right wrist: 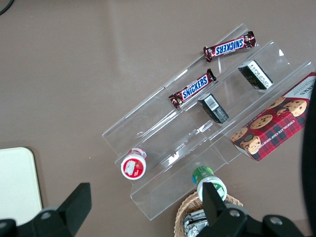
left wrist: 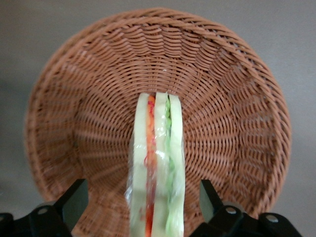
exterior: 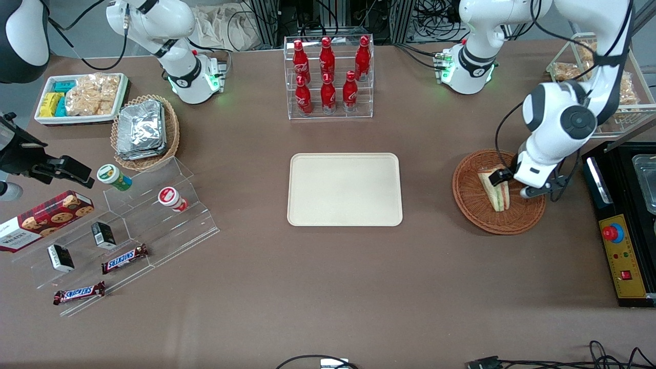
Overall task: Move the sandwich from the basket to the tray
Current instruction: 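Lower the open left gripper onto the wrapped sandwich in the basket, then close the left gripper on the sandwich's upright edge, then lift the sandwich up out of the basket with the left gripper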
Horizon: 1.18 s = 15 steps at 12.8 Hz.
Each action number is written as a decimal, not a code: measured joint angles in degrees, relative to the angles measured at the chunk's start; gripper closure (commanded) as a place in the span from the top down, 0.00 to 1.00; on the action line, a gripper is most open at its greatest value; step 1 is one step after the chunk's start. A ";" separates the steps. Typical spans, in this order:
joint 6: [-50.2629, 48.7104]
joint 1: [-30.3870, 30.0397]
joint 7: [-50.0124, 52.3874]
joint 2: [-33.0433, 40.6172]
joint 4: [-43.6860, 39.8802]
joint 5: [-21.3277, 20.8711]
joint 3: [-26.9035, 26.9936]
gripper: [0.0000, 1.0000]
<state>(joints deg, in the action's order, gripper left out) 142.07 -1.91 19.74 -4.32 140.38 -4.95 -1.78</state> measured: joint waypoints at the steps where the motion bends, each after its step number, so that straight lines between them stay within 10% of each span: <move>1: 1.12 0.00 0.26 -1.62 0.05 0.00 0.00 1.00; 6: 2.47 0.04 0.92 -3.51 0.05 0.00 0.00 0.93; 9: 2.81 0.20 1.23 -4.05 0.06 0.00 0.00 0.17; 15: 2.94 0.37 1.33 -4.08 0.06 0.00 -0.01 0.02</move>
<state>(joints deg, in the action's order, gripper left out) 145.01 -1.54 21.06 -8.40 140.44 -4.95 -1.79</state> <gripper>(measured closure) 0.678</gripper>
